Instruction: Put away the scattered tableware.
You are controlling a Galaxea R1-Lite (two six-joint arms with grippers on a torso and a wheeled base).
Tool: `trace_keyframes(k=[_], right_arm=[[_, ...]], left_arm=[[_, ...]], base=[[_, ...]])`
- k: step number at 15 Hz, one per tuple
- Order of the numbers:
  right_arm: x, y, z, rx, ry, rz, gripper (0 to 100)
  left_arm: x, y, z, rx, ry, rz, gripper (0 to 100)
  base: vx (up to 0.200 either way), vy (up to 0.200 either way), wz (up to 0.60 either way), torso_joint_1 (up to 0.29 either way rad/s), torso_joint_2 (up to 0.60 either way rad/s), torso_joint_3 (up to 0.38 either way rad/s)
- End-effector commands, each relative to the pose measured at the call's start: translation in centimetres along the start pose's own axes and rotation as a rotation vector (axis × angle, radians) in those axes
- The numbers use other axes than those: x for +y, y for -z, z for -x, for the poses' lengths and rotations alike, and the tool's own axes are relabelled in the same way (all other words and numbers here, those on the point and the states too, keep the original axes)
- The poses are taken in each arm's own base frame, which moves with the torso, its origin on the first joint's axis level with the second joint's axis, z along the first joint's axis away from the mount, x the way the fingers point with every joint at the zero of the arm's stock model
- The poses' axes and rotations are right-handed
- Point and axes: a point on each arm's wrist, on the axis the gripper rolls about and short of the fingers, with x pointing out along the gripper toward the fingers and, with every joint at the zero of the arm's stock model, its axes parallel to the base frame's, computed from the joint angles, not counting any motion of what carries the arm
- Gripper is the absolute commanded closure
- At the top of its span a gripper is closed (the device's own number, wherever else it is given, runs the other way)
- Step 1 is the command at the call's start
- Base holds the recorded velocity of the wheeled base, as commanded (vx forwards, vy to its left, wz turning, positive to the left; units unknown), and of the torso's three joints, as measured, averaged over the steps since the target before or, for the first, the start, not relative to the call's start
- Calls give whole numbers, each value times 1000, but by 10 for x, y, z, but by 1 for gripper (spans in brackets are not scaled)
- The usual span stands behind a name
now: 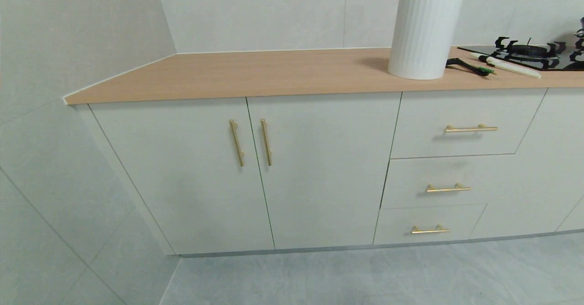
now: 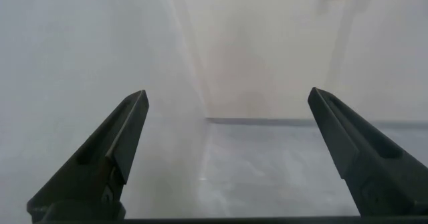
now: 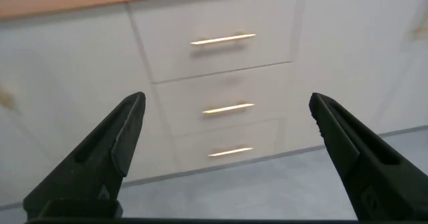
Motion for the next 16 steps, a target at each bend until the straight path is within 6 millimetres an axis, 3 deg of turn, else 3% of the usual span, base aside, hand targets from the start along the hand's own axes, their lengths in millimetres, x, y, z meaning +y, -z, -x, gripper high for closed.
trace_keyframes(k=[1,4,5,8,11,12,16], right_arm=[[-20,38,56,-122,104,51,0],[-16,38,61,-173,253,2,0],[-14,45,68,-202,274,9,0],[-13,68,61,-145,260,13,0],[-10,96,48,-64,173,44,0],[-8,124,37,-10,123,59,0],[-6,127,37,17,0,-27,0]], left_arm=[[0,18,8,-48,-73,24,0],[-4,29,4,-36,-144,52,0],[-7,36,5,-51,-191,52,0],[-8,43,9,-92,-167,84,0],[-11,42,9,-107,-53,88,0],[-14,42,9,-122,79,86,0],[-17,46,9,-96,210,123,0]], base=[[0,0,0,0,0,0],[0,0,0,0,0,0],[0,0,0,0,0,0],[0,0,0,0,0,0],[0,0,0,0,0,0],[0,0,0,0,0,0],[0,0,0,0,0,0]])
